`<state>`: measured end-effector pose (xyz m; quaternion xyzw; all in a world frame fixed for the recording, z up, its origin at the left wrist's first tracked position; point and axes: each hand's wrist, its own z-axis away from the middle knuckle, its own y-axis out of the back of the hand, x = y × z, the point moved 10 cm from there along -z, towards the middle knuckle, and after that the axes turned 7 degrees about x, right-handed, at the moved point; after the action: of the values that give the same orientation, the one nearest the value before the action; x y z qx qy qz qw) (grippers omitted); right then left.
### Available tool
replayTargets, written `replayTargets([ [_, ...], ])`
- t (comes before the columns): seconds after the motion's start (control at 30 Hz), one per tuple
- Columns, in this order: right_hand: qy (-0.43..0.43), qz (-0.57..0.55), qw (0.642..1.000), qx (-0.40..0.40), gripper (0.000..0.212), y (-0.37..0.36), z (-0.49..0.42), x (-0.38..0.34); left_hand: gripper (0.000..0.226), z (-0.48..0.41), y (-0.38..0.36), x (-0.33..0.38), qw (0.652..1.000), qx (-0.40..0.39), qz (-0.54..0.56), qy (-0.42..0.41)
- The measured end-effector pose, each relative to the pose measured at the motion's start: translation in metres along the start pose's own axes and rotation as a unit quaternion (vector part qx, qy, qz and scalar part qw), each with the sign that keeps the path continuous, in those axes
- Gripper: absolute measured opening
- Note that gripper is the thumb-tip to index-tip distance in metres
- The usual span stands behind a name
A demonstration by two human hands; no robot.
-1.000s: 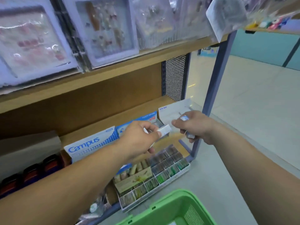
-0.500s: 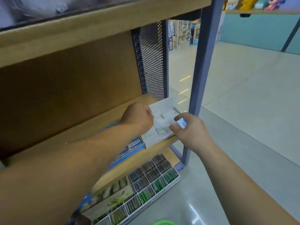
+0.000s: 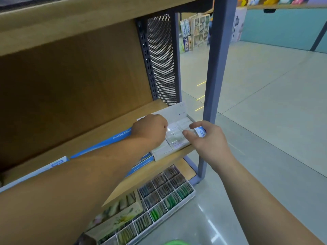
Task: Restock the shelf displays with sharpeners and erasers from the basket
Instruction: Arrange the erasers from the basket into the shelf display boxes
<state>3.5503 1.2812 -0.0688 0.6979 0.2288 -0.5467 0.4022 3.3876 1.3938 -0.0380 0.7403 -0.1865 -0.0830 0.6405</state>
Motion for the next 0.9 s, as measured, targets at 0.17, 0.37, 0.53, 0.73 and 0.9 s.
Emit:
replayTargets([
  [0.17, 0.001, 0.001, 0.998, -0.057, 0.022, -0.008, 0.002, -0.010, 0.015, 0.007, 0.001, -0.002, 0.992, -0.057, 0.110, 0.009],
  [0.37, -0.011, -0.014, 0.992, -0.124, 0.021, -0.027, 0.012, -0.027, 0.040, 0.043, 0.025, -0.008, 0.916, -0.105, 0.380, 0.076],
  [0.53, -0.015, -0.047, 0.991, -0.126, 0.016, -0.033, 0.015, -0.041, 0.026, 0.064, 0.036, -0.015, 0.853, -0.136, 0.496, 0.089],
  [0.73, 0.043, 0.064, 0.991, -0.112, 0.026, -0.041, -0.004, -0.054, 0.034, 0.062, 0.035, -0.049, 0.884, -0.077, 0.435, 0.156],
  [0.9, 0.036, 0.075, 0.977, -0.195, 0.047, -0.070, -0.013, -0.057, 0.022, 0.056, 0.030, -0.073, 0.896, -0.057, 0.401, 0.183],
])
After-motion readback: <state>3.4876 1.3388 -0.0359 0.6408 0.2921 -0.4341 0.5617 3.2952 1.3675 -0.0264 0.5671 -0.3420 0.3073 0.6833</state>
